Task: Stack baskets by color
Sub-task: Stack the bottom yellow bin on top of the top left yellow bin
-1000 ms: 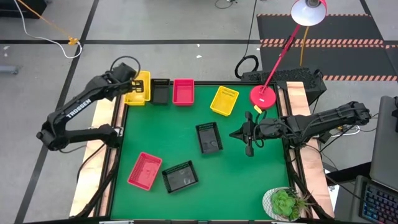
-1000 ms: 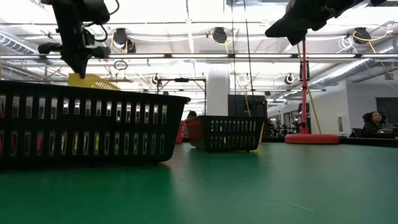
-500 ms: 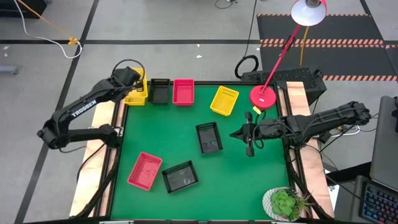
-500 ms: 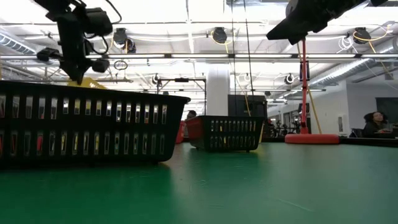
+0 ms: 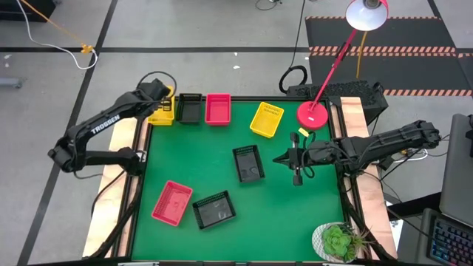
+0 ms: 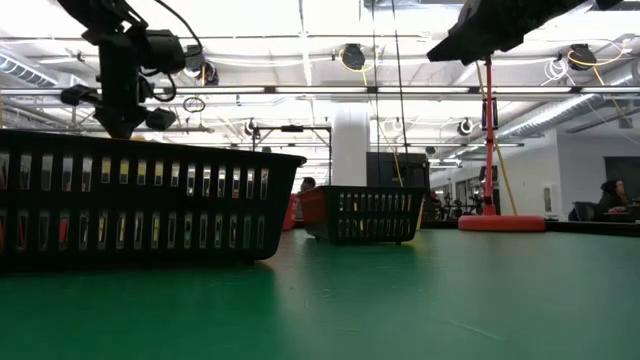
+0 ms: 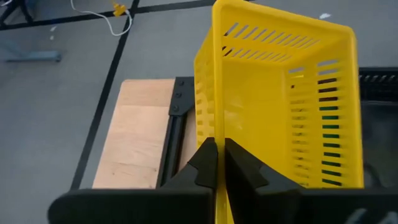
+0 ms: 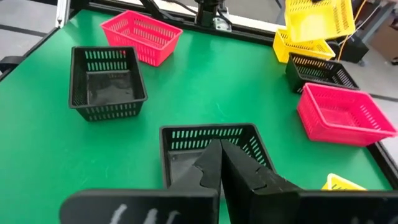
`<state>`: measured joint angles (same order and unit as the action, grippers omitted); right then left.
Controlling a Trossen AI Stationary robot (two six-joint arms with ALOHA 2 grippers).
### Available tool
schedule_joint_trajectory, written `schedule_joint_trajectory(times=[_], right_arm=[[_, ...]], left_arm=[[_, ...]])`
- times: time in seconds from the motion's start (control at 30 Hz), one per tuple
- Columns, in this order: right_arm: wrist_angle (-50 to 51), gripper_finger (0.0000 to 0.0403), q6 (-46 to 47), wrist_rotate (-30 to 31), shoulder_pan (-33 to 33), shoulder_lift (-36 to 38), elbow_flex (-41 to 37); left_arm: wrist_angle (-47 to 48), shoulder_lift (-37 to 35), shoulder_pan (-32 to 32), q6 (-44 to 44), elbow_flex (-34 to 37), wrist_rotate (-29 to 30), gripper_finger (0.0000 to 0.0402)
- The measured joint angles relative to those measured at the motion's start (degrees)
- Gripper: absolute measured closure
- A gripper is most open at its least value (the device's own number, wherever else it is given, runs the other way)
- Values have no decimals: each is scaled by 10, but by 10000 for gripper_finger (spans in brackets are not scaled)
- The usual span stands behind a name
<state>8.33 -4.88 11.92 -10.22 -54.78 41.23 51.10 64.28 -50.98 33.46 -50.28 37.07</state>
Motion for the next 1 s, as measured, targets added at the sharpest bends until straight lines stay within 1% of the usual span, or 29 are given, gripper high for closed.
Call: schedule_joint_trajectory(times=[0.23, 0.4, 0.57, 0.67, 0.8, 1.0], right_arm=[[-7, 403, -10, 0, 5, 0, 0], [-6, 403, -6, 0, 15, 0, 0], [-6, 403, -4, 0, 16, 0, 0], [-6, 403, -4, 0, 16, 0, 0], [-5, 403, -3, 0, 16, 0, 0], [-3, 403, -4, 0, 16, 0, 0]], left_arm=[[2, 2, 0, 1, 0, 5, 390], [1, 2, 0, 3, 0, 4, 375], [-2, 4, 3, 3, 3, -15, 369], [-9, 11, 9, 6, 16, -8, 368], [-16, 13, 9, -1, 26, 16, 367], [-19, 13, 9, 1, 28, 20, 367]])
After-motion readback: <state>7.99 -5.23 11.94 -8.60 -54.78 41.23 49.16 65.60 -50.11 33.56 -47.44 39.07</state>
